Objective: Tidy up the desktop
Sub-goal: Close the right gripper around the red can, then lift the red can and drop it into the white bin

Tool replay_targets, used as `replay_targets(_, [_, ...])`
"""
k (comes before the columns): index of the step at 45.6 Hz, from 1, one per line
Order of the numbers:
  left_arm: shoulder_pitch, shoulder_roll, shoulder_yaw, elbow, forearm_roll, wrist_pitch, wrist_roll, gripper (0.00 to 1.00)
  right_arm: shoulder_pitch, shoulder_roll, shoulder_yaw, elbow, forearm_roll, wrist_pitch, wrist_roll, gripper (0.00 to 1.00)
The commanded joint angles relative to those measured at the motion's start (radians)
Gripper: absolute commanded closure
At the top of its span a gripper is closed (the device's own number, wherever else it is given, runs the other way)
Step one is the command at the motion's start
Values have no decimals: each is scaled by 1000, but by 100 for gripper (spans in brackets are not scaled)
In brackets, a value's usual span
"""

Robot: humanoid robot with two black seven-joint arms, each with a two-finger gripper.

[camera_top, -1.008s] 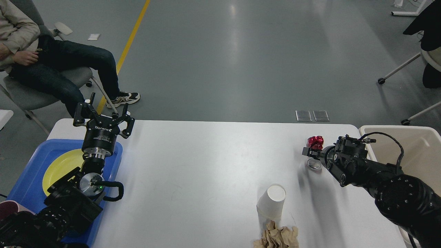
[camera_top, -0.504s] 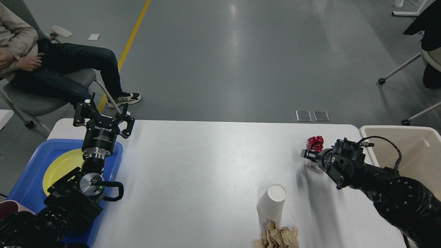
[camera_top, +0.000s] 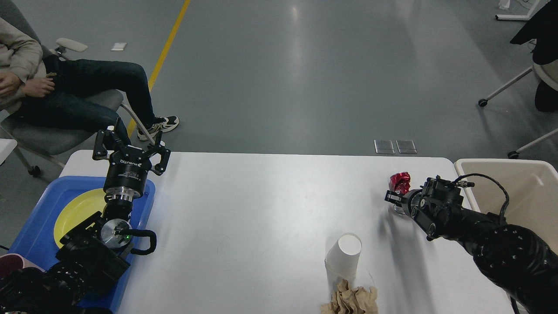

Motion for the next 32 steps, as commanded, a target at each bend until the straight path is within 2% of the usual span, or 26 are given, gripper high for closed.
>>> replay_targets(1, [0, 0, 0, 0, 0, 0, 0, 3, 4, -3, 0, 5, 0, 5, 0, 59])
replay_targets(9, [0, 0, 0, 0, 0, 0, 0, 3, 36, -4, 8, 16, 6, 28, 0, 62])
replay_targets(15, [0, 0, 0, 0, 0, 0, 0, 3, 108, -52, 77, 19, 6, 170, -2, 64])
replay_targets(19, [0, 0, 0, 0, 0, 0, 0, 3, 179, -127, 127, 62, 6, 311, -2, 80])
replay_targets(22, [0, 0, 0, 0, 0, 0, 0, 3, 246, -191, 166, 134, 6, 414, -5, 99])
replay_targets(25, [0, 0, 0, 0, 0, 0, 0, 3, 333, -292, 199, 244, 6, 492, -6, 100])
replay_targets(32, [0, 0, 0, 0, 0, 0, 0, 3, 482, -449, 210, 428, 6, 517, -6, 100])
